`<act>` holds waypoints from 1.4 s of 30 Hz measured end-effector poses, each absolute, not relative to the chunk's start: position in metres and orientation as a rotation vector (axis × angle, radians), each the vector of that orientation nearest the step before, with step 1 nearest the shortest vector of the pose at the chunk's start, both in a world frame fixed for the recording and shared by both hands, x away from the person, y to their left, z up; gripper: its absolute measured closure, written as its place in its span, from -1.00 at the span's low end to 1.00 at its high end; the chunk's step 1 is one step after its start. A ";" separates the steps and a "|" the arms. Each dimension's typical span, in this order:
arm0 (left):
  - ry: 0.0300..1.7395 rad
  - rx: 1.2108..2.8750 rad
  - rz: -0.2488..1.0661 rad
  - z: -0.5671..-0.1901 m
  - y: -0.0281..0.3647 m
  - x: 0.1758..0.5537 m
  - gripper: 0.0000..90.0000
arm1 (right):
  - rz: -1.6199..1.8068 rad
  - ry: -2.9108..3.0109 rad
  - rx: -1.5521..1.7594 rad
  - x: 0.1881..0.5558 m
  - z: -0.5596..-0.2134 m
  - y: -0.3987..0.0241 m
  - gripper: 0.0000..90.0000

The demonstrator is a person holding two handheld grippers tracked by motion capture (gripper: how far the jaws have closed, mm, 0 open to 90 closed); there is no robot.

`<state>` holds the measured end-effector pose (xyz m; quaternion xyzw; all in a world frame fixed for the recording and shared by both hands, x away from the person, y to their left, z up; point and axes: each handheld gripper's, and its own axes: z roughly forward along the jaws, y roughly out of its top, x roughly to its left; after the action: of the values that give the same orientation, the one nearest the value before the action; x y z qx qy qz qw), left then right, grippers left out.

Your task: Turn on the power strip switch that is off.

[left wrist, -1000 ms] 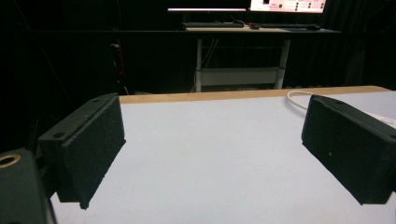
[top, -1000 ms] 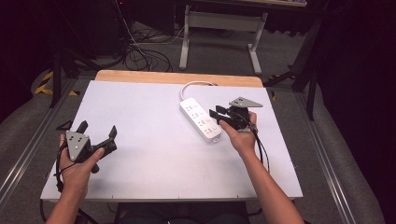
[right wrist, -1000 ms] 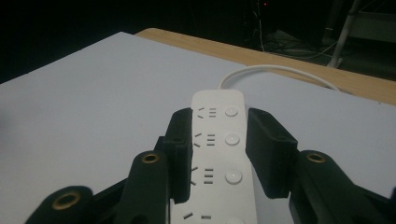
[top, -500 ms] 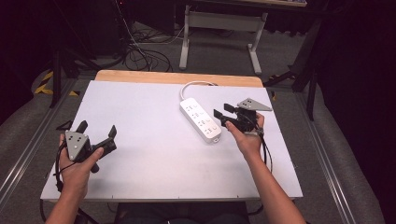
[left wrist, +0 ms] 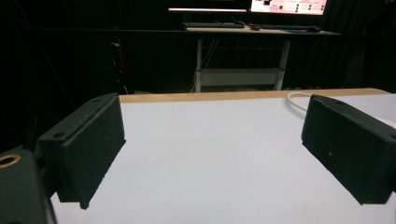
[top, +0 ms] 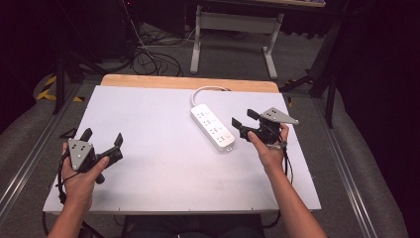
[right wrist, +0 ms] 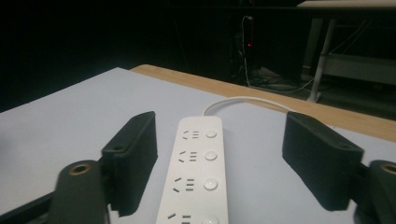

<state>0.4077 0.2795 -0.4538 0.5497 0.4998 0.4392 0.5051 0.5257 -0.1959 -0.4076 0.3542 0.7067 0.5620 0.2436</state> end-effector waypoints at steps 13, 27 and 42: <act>1.208 1.325 1.060 -0.454 0.280 0.408 -0.85 | 1.641 1.879 0.871 0.509 -0.409 -0.208 -0.82; 1.208 1.325 1.059 -0.454 0.280 0.408 -0.86 | 1.708 1.801 0.856 0.494 -0.417 -0.226 -0.92; 1.211 1.324 1.058 -0.453 0.280 0.408 -0.86 | 1.716 1.790 0.840 0.494 -0.417 -0.226 -0.92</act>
<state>0.4078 0.2805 -0.4534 0.5485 0.5019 0.4384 0.5051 0.4939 -0.2264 -0.4173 0.3101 0.6603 0.6332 0.2588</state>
